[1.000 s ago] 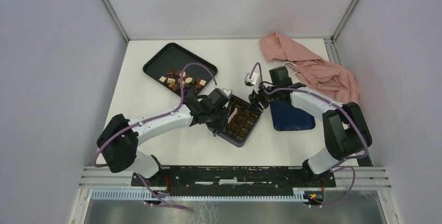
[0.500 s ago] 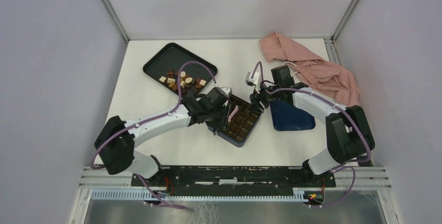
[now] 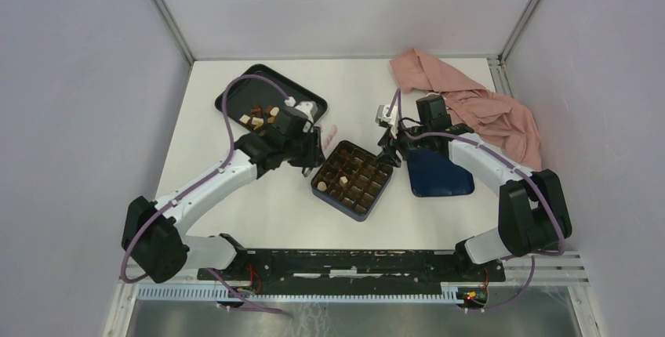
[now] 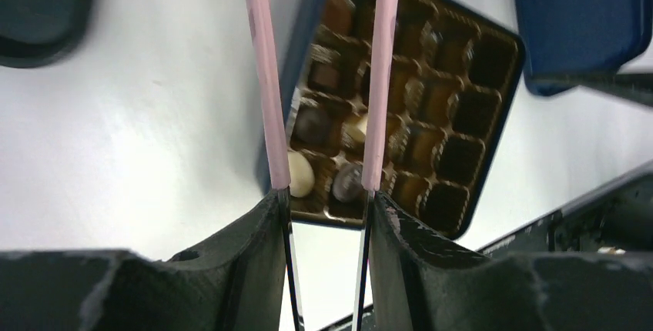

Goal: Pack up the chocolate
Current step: Pick up the fake chocolate from the plate.

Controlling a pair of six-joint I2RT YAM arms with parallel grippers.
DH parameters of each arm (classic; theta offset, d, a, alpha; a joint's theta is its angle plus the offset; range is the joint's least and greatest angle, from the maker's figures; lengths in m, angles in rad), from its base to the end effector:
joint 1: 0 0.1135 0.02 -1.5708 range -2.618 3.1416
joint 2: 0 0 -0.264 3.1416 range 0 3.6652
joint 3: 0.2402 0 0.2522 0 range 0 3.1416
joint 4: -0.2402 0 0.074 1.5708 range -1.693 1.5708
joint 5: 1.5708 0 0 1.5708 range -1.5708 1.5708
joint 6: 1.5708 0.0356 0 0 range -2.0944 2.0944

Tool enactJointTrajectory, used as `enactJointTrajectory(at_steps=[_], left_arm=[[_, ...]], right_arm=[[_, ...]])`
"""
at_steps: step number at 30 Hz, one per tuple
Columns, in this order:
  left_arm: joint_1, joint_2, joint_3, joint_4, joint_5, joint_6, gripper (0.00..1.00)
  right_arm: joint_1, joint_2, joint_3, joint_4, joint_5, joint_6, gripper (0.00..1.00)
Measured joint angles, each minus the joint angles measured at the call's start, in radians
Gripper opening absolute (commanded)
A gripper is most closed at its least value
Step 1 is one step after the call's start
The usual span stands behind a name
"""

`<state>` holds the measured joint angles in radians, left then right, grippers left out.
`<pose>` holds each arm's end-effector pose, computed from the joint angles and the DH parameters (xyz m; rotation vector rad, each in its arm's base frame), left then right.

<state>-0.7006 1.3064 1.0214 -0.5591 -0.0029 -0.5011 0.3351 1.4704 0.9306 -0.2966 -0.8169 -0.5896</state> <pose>0.2109 -0.1777 0.2751 0.2465 2.4765 -0.5320 0.2752 0.1233 0.2287 -1.3053 1.8004 0.8346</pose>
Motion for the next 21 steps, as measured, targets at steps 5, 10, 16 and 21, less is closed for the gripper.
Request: enactJointTrajectory(at_steps=[5,10,16,21], left_arm=[[0.232,-0.046,0.002,0.0,0.101,0.056,0.46],[0.439,-0.013,0.063,-0.059,0.166,0.13,0.46],[0.547,0.115,0.168,-0.113,0.204,0.221,0.45],[0.559,0.252,0.249,-0.164,0.24,0.272,0.44]], right_arm=[[0.0,-0.004,0.0,-0.011,-0.016,-0.011,0.62],[0.0,-0.012,0.0,-0.013,-0.022,-0.018,0.62],[0.0,-0.015,0.0,-0.017,-0.029,-0.022,0.62],[0.0,-0.015,0.0,-0.022,-0.04,-0.031,0.62]])
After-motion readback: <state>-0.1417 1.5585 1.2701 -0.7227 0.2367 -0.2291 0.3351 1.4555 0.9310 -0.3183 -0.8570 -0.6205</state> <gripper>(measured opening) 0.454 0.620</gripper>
